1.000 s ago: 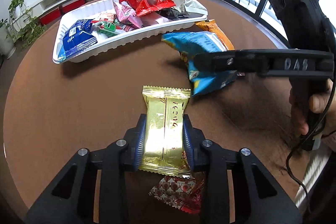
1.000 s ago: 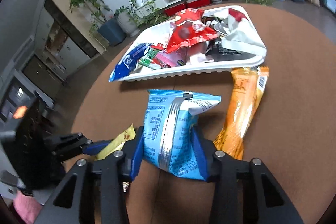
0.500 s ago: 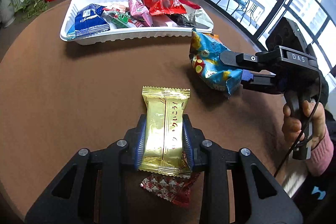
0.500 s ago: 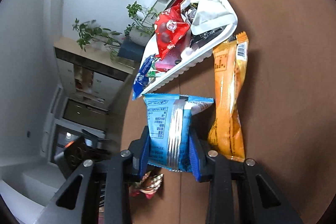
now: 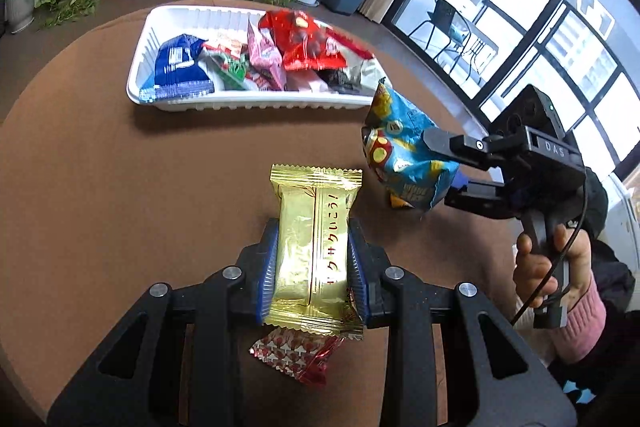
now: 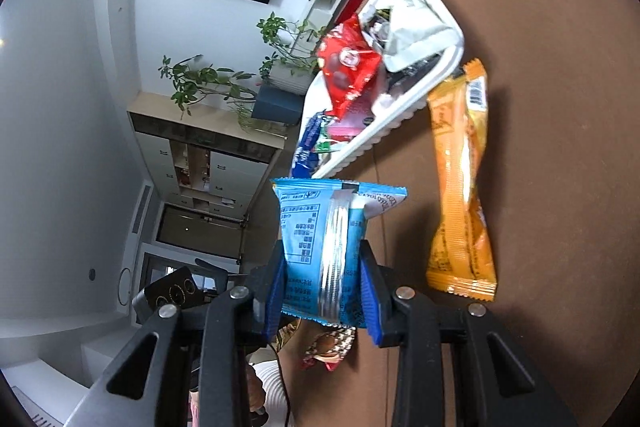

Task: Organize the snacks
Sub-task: 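Carry the gold wafer and blue packet over the white tray with both tools, then open both tools to drop the packets into the tray, then move the left tool toward the red-white candy while the right tool approaches the orange bar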

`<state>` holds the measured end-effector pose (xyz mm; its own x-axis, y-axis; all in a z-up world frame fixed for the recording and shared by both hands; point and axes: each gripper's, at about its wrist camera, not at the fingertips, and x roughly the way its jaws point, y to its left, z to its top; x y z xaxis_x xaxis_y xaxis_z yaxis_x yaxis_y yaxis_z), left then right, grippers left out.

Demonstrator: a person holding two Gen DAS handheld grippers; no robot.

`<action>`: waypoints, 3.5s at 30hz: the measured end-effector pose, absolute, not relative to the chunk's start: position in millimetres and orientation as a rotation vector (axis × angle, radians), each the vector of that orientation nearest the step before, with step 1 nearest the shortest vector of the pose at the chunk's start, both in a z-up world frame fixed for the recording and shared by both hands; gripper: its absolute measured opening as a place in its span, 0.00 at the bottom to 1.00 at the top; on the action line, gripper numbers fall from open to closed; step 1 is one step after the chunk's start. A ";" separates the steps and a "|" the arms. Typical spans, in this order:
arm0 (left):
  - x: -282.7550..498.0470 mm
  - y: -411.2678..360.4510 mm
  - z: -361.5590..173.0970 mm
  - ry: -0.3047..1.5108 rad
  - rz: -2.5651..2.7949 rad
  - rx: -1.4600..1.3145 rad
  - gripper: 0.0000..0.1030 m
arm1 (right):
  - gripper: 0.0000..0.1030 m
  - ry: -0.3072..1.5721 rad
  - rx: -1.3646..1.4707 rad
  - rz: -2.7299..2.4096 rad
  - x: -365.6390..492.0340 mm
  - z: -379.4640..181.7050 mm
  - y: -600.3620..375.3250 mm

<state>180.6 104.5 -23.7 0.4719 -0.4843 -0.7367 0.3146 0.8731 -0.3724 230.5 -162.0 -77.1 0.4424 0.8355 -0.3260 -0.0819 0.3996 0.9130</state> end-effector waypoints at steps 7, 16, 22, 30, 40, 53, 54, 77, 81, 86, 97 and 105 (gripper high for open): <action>192.6 106.5 -10.2 0.931 -0.489 -0.241 0.28 | 0.34 0.915 0.980 0.739 234.3 -65.8 -154.3; 213.3 115.0 8.8 0.889 -0.474 -0.302 0.28 | 0.34 0.894 0.962 0.756 248.1 -49.5 -146.8; 230.9 117.6 15.7 0.872 -0.460 -0.337 0.28 | 0.34 0.884 0.951 0.760 266.2 -39.3 -137.9; 256.1 127.1 26.7 0.857 -0.429 -0.370 0.28 | 0.34 0.866 0.927 0.754 296.5 -24.7 -124.2; 291.3 141.1 27.0 0.859 -0.377 -0.409 0.28 | 0.34 0.876 0.893 0.722 336.2 -21.7 -112.8; 340.2 151.6 8.1 0.882 -0.314 -0.419 0.29 | 0.37 0.891 0.825 0.620 383.2 -37.4 -97.4; 342.9 152.2 5.6 0.883 -0.306 -0.415 0.29 | 0.37 0.892 0.815 0.614 386.4 -37.9 -95.9; 286.4 160.5 28.9 0.775 -0.255 -0.366 0.49 | 0.62 0.796 0.729 0.636 341.7 -7.6 -97.9; 256.1 157.0 30.4 0.777 -0.249 -0.339 0.49 | 0.64 0.777 0.694 0.637 311.3 -1.2 -104.9; 211.4 145.6 27.3 0.790 -0.243 -0.284 0.53 | 0.67 0.766 0.634 0.619 268.6 -2.2 -115.3; 143.6 101.3 18.7 0.801 -0.255 -0.123 0.60 | 0.69 0.745 0.481 0.526 199.3 -19.4 -136.9; 105.7 73.0 16.4 0.801 -0.273 0.024 0.63 | 0.71 0.765 0.453 0.472 177.3 -39.0 -149.7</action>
